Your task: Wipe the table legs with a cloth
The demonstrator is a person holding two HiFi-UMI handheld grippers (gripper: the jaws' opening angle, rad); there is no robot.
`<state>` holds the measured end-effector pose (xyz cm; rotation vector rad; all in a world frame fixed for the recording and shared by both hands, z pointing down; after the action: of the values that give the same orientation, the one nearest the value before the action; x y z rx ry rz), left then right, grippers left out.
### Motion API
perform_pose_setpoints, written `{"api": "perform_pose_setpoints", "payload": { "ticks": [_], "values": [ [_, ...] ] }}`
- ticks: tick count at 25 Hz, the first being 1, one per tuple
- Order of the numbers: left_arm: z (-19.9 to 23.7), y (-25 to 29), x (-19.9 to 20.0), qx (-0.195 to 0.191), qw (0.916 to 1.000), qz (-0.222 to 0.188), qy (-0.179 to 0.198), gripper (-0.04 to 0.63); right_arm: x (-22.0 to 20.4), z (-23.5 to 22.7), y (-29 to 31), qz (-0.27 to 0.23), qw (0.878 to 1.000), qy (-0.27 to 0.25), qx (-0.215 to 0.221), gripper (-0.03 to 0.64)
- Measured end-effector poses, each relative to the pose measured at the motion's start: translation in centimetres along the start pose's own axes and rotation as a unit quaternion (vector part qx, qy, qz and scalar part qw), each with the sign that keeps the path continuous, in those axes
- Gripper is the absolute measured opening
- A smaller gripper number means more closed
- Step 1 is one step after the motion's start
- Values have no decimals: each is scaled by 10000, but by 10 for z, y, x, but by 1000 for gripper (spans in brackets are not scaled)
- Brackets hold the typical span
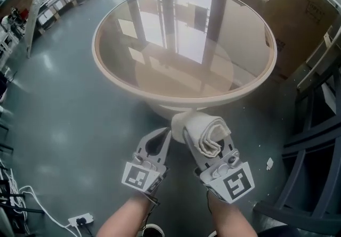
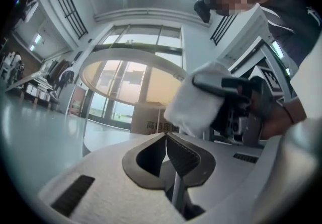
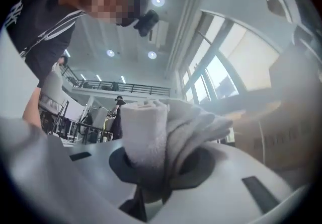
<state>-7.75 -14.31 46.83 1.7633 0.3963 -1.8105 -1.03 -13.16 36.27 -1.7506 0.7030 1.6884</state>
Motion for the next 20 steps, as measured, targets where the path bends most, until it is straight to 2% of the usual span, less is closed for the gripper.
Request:
{"api": "perform_pose_setpoints", "payload": {
  "ticks": [2,5,10,13,16,20],
  "values": [
    [0,-2,6,-44,9999,-115,34,8,19,-6,7,-50,9999,-50,-97,81],
    [-4,-2,2,-64,9998,-212,22,8,10,-16,11,7,9997,153,-196,78],
    [-12,5,-16,-185,9998,-61,-8,8,-43,-24,7,343,9983,308,-345,78],
    [-9,5,-29,-124,9998,103,-91,8,-72,-25,5,317,9975,535,-343,78],
    [-6,6,-39,-116,9997,21,-192,8,-96,-26,4,217,9965,706,-394,78],
    [-7,1,-54,-116,9995,93,-274,8,-131,-27,3,355,9954,799,-404,80]
  ]
}}
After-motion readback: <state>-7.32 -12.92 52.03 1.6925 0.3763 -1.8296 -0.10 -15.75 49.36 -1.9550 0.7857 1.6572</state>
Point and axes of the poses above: the fingertips, and each gripper's own axes: y forward along the fingers, z to its left, x out of its top, the point moved 1 cm from there along -y, backward along the fingers, and after that the axes turned 13 degrees about z, right-handed, at the moved point
